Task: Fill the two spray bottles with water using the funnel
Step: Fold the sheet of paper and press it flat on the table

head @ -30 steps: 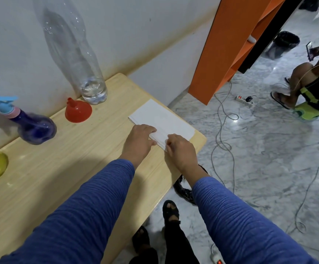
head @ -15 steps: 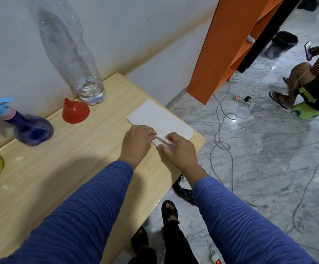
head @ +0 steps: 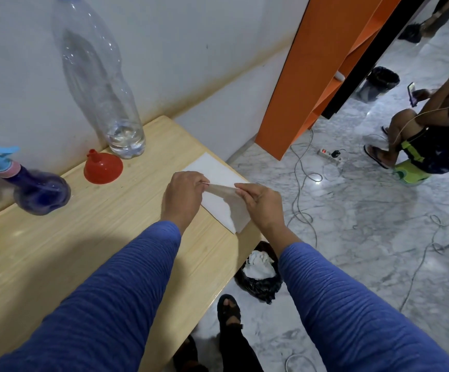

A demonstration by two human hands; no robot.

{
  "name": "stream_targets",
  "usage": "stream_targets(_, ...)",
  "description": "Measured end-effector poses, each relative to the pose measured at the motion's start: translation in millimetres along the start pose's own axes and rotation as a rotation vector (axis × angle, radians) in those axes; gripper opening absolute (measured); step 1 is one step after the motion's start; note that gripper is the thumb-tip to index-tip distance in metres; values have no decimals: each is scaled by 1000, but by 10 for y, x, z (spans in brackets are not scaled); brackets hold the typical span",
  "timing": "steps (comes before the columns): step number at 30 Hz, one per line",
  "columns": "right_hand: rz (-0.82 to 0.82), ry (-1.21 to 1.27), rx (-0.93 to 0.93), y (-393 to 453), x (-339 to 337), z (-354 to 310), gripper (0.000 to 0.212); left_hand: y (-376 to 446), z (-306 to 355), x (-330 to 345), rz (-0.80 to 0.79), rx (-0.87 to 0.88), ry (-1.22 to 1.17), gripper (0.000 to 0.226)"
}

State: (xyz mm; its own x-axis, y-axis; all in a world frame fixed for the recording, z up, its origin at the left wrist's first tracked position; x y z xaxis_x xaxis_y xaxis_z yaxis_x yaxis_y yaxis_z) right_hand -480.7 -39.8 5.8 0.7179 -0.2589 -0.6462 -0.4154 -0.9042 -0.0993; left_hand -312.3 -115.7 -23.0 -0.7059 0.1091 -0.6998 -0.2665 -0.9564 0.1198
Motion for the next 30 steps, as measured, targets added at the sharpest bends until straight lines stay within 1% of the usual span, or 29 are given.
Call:
stream_targets(4, 18, -94, -107, 186, -172, -398, 19, 135, 180, -409, 89, 10, -76, 16)
stream_targets(7, 10, -134, -172, 286, -161, -795, 18, 193, 247, -844, 185, 32, -97, 16)
stream_targets(10, -8, -33, -190, 290, -20, -1205, 19, 118, 210, -1315, 291, 60, -87, 15)
stream_targets(13, -64, 69, -222, 199, 276, -1539, 20, -127, 24, -1710, 414, 31, -28, 16)
stream_targets(15, -113, 106, -253, 95, 518, -1680, 21, -332, -180, -1879, 452, -15, -40, 18)
stream_targets(18, -220, 63, -315, -96, 923, -1699, 23, -692, -520, -1931, 445, -82, -31, 19)
stream_targets(21, -326, -27, -350, -279, 1274, -1518, 24, -1075, -853, -1808, 418, -168, 41, 19)
stream_targets(23, -387, -118, -366, -356, 1458, -1346, 27, -1283, -1041, -1638, 372, -215, 63, 19)
stream_targets(25, -481, -234, -386, -417, 1593, -1198, 30, -1456, -1162, -1485, 330, -265, 33, 22)
stream_targets(27, -575, -334, -374, -478, 1663, -1099, 26, -1563, -1202, -1396, 334, -265, 46, 28)
stream_targets(29, -607, -317, -355, -538, 1679, -1096, 18, -1588, -1188, -1379, 398, -202, 196, 30)
stream_targets(30, -580, -312, -360, -559, 1684, -1118, 18, -1567, -1181, -1392, 405, -192, 298, 30)
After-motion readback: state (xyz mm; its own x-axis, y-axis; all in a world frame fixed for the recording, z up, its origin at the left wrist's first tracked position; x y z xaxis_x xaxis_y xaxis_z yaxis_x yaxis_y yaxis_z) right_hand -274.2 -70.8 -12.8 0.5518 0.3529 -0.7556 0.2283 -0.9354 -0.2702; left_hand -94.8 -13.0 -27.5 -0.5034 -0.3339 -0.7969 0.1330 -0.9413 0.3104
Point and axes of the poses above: each hand's wrist, its own y-axis towards the middle knuckle, its own x-axis out of the palm, z = x × y, the point moved 5 cm from there along y, towards the middle knuckle, and after that the axes turned 7 degrees about x, right-handed, at the moved point
